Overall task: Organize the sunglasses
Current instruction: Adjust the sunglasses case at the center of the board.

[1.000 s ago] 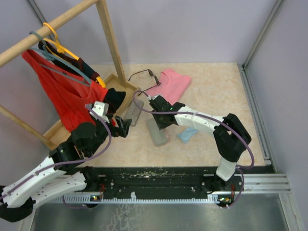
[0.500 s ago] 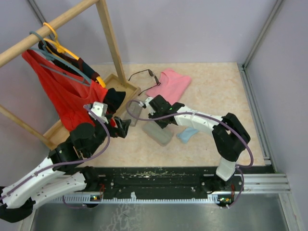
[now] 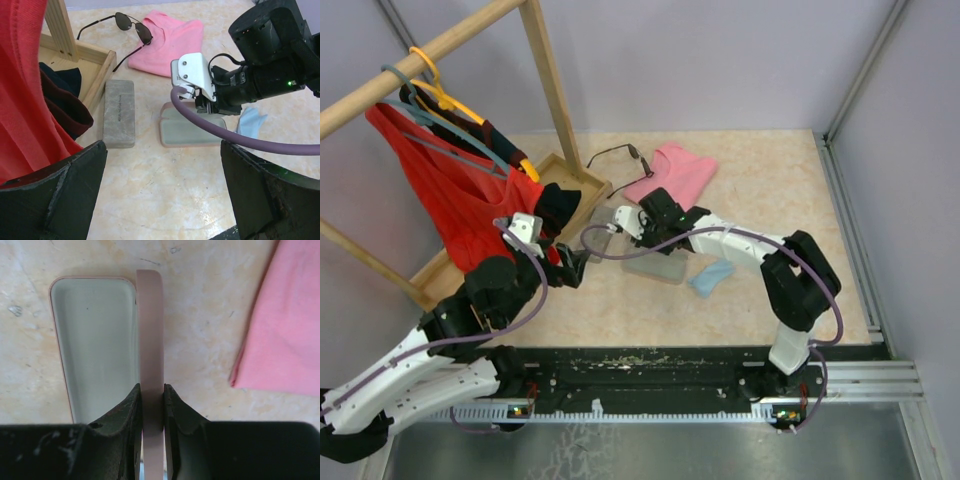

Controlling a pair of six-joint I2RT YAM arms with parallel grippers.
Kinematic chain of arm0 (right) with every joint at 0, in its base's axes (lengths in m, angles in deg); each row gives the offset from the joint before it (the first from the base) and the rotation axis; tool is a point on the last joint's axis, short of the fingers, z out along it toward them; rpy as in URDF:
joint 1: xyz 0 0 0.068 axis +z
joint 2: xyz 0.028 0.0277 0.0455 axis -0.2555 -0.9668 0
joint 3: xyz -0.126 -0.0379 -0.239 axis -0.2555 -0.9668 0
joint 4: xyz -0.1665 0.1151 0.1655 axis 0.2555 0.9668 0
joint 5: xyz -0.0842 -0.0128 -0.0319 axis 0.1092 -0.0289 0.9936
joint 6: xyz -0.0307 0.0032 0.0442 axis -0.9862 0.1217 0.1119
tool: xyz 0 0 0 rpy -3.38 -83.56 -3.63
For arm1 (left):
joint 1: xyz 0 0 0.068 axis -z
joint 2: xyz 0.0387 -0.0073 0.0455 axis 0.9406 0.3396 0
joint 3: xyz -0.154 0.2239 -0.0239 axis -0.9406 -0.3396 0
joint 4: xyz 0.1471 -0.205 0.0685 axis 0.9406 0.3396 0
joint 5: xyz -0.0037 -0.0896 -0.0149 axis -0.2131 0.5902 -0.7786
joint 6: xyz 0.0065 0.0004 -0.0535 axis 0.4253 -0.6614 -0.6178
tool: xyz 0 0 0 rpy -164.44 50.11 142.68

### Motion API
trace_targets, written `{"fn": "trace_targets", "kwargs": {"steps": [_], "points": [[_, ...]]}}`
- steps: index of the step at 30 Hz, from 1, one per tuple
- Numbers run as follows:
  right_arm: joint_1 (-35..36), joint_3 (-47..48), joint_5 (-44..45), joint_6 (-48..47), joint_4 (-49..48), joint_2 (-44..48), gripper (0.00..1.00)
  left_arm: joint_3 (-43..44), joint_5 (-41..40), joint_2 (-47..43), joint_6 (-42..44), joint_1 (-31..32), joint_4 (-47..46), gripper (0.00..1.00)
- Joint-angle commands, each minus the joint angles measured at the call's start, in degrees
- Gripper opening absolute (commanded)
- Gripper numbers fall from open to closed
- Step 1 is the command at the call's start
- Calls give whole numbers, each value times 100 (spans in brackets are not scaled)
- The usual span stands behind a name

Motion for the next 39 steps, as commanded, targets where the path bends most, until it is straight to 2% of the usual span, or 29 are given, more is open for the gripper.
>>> {"fn": "trace_targets", "kwargs": {"steps": [1,5,9,13,19,24,28,30,34,37,39], "points": [[-307,202,-523,-1138,-671,205,12,223,-161,-106,93,-19,36,100],[-483,512,-857,-1489,-582,26,12,271,-189,-110,147,-20,43,100],[-600,1127,-1211,-1631,100,-395,14,323,-240,-107,181,-19,74,100],[-646,1446,-1442,-1686,440,-677,23,346,-277,-124,173,-18,83,100],[-674,1566,-1452,-1717,585,-861,28,365,-263,-126,152,-16,109,100],[-711,1561,-1379,-1555,481,-799,41,386,-279,-147,130,-13,118,100],[-827,1342,-1748,-1128,81,-377,53,365,-307,-174,119,-16,98,100],[-863,1088,-1800,-872,-451,-37,57,353,-296,-174,116,-17,86,100],[-896,549,-1361,59,-1519,540,64,309,-268,-180,91,-12,78,100],[-905,285,-1049,923,-2002,1042,64,222,-220,-157,67,-17,-9,100],[-905,120,-600,1840,-2280,1266,64,159,-136,-104,66,-20,-132,100]]}}
